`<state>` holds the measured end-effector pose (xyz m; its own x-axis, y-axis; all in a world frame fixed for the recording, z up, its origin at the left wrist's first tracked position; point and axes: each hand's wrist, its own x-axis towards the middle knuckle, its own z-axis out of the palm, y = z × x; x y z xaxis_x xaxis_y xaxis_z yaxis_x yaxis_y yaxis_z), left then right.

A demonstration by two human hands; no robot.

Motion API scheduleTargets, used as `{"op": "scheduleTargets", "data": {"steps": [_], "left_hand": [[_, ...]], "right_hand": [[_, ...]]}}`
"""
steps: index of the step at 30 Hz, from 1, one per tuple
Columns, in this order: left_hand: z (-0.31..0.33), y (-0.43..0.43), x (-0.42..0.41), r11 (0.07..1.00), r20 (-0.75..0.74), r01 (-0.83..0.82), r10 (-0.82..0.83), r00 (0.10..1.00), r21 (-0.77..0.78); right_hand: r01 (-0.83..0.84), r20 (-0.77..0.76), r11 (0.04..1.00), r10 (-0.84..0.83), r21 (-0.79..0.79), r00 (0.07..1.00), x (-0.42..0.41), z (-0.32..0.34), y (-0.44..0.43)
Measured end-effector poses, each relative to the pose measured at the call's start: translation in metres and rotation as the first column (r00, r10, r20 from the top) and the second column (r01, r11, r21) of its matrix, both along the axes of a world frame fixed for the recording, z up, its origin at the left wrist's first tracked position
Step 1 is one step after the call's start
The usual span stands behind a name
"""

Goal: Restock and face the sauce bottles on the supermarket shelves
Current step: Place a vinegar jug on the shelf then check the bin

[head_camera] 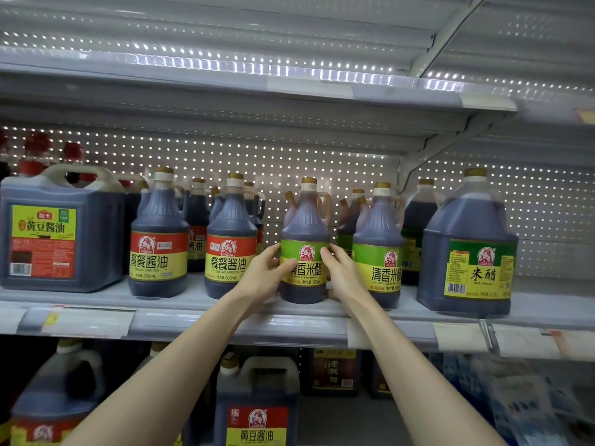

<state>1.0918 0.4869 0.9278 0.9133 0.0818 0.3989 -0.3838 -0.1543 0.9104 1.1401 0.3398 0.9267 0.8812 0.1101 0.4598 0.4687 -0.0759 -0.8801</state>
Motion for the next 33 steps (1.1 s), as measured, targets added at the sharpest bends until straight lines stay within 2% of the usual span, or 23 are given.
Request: {"op": "scheduleTargets", "data": {"steps": [7,13,33], "left_hand": [[-0.0009,-0.0018,-0.0009,1.000,0.036,-0.023,0.023,0.999,0.003],[-0.0016,-0.0027,-0.0018,0.997,0.073,-0.066,0.064,0.995,0.036],[-0.0004,-0.0023,-0.0022,0.993,0.060,-0.103,0.100,0.993,0.051]], "right_hand": [[0.003,0.021,1.000,-0.003,0.007,1.000,-0.0002,-0.0002,-0.0013],[-0.015,-0.021,0.999,0.016,0.045,1.000,0.0010,0.0000,0.0003],[-0.020,-0.057,1.000,0.020,0.007,0.998,-0.0039,0.0035,0.0009]]}}
